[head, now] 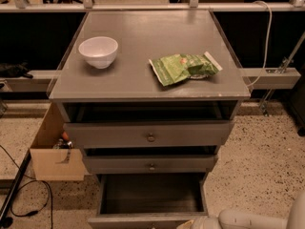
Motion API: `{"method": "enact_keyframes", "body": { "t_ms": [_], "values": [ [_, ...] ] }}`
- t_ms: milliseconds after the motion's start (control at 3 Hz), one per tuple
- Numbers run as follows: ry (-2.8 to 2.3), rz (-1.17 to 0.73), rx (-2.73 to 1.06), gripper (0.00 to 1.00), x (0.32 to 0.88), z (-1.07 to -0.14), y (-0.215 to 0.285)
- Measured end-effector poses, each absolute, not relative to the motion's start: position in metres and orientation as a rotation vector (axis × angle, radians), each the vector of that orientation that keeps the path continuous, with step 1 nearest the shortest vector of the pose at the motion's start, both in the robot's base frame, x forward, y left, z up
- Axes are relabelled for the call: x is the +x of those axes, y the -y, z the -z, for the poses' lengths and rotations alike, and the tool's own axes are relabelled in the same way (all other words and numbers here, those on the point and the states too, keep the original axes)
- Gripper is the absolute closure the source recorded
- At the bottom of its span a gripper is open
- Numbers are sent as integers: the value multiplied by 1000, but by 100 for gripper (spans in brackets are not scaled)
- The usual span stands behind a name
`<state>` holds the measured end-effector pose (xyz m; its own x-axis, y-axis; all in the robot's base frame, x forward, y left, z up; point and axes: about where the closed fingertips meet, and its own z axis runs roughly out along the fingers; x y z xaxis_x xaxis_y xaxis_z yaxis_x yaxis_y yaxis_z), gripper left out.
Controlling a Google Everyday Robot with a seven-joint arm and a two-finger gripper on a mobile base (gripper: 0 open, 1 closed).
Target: Close bottom drawer
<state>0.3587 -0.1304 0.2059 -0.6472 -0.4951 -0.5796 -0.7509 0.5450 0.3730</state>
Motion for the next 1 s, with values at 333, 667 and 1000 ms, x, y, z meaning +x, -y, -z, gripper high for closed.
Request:
{"method": "enact_keyframes", "body": {
  "t_ms": [333, 667, 1000],
  "values": [
    [-2396, -843, -1053, 100, 357, -188, 121],
    [-2397, -842, -1057, 84, 357, -186, 120],
    [-2397, -842, -1057, 60, 357, -186, 120]
  ]
}}
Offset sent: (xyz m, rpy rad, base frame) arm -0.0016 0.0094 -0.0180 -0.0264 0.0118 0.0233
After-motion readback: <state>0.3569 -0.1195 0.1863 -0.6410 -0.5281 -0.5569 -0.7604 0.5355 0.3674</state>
